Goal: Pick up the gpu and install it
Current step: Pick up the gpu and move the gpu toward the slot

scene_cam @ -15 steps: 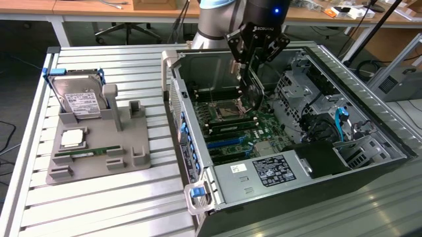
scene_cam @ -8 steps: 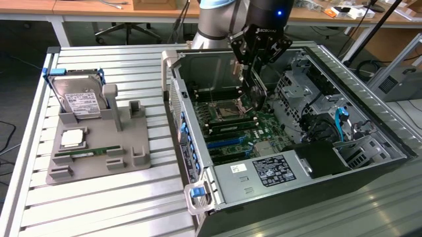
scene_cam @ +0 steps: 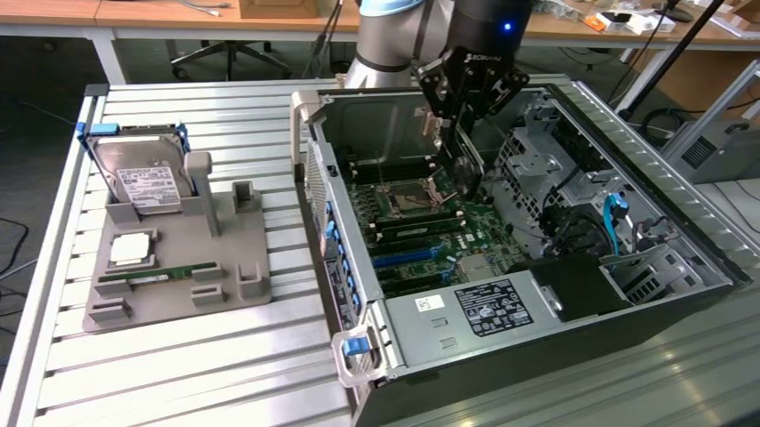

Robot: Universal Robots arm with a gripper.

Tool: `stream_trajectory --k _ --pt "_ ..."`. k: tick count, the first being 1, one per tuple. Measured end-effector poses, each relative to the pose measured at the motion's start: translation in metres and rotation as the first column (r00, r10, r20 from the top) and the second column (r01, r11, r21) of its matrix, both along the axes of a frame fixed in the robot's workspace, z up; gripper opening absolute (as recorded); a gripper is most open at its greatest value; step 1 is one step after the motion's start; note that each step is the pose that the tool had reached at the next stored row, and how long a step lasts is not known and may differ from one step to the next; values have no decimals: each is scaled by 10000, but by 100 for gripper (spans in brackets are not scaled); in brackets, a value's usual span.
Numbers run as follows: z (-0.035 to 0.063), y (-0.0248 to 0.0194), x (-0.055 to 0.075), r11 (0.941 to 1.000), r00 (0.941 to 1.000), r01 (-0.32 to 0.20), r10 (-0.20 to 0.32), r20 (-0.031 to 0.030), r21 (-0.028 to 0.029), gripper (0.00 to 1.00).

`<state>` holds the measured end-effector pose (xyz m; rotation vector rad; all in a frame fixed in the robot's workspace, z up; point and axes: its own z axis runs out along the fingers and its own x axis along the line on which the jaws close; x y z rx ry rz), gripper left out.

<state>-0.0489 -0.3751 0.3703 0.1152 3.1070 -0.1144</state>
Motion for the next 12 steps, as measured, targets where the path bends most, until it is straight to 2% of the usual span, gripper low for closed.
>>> stream_trajectory --k 12 --pt "-52 0 91 10000 10000 0 0 0 -17 27"
